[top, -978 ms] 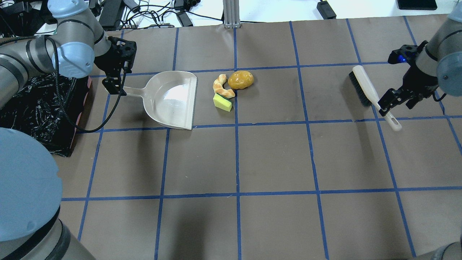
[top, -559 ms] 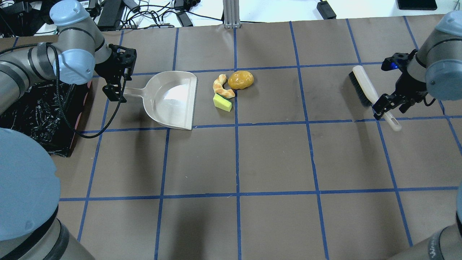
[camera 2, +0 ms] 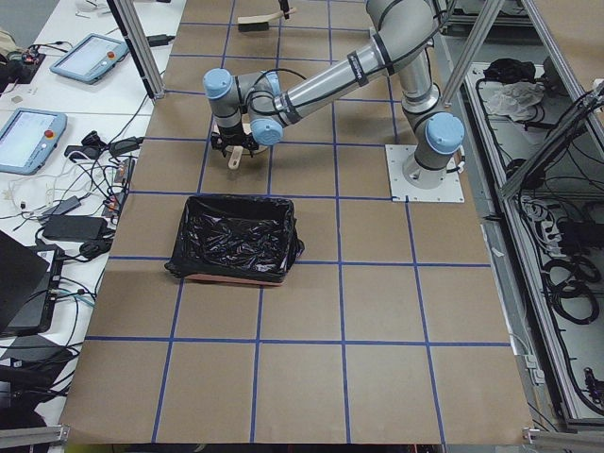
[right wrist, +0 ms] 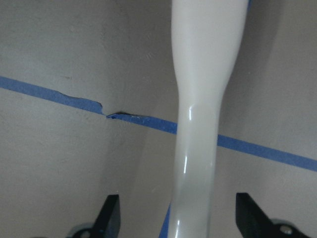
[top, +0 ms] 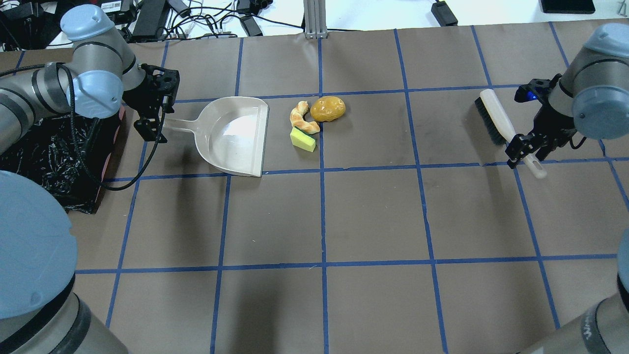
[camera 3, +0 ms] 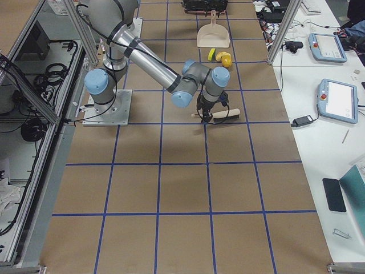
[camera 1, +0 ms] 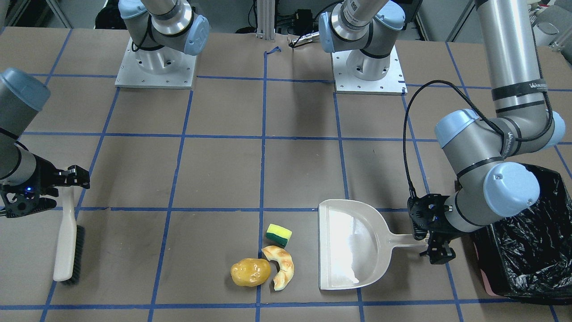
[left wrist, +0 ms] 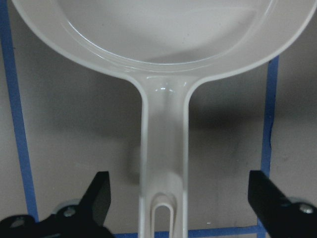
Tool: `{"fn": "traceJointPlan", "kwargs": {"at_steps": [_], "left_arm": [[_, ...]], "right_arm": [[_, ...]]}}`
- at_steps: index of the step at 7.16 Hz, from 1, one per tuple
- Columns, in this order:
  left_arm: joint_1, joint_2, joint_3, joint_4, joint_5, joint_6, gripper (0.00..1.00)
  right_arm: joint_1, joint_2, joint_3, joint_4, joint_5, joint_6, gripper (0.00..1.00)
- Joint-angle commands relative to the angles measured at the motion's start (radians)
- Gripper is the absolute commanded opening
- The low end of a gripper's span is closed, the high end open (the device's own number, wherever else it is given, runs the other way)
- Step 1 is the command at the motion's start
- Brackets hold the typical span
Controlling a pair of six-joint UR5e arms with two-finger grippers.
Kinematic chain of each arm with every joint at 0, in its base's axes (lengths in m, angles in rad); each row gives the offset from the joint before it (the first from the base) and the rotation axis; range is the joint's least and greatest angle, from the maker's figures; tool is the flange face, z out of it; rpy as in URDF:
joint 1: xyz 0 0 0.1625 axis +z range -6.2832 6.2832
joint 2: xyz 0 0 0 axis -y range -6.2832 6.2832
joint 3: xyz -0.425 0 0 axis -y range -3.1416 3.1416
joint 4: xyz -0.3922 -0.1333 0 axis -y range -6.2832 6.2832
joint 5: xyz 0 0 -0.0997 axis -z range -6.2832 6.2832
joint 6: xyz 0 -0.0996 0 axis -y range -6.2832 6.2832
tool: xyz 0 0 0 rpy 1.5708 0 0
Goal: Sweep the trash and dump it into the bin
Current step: 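Grasp the dustpan handle with the left gripper while the right grasps the brush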
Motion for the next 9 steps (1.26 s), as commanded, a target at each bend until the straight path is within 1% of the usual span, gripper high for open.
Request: {"fn": "traceJointPlan", "kwargs": {"at_steps": [1, 2, 3, 4, 5, 6, 7, 8, 9], "left_arm": [[0.003, 0.001, -0.002, 0.002, 0.001, 0.009, 0.88], [0.004, 0.001, -0.002, 0.004, 0.001, 0.009, 0.83], [0.004, 0.0, -0.002, 0.01, 0.001, 0.011, 0.82], [0.004, 0.0, -0.005, 0.021, 0.0, 0.02, 0.73], [0.004, 0.0, -0.013, 0.025, 0.001, 0.026, 0.71], [0.009, 0.003, -0.033, 0.039, 0.001, 0.041, 0.63], [0.012, 0.004, -0.053, 0.076, 0.0, 0.057, 0.41], [0.014, 0.009, -0.053, 0.08, 0.001, 0.06, 0.18], [0.012, 0.011, -0.053, 0.082, 0.001, 0.057, 0.14]], "right_arm": [[0.0, 0.001, 0.0, 0.006, -0.006, 0.005, 0.67], [-0.002, -0.002, 0.0, 0.007, -0.006, 0.007, 0.67], [-0.002, -0.001, 0.0, 0.008, -0.006, 0.01, 0.63], [-0.002, -0.001, 0.0, 0.008, -0.006, 0.008, 0.62], [-0.002, -0.001, 0.0, 0.008, -0.006, 0.008, 0.58], [-0.002, -0.002, 0.0, 0.007, -0.006, 0.008, 0.53], [-0.002, -0.002, -0.001, 0.0, -0.006, 0.008, 0.5], [-0.002, -0.002, -0.003, -0.001, -0.006, 0.01, 0.4], [-0.002, -0.001, -0.003, 0.0, -0.006, 0.01, 0.26]]}}
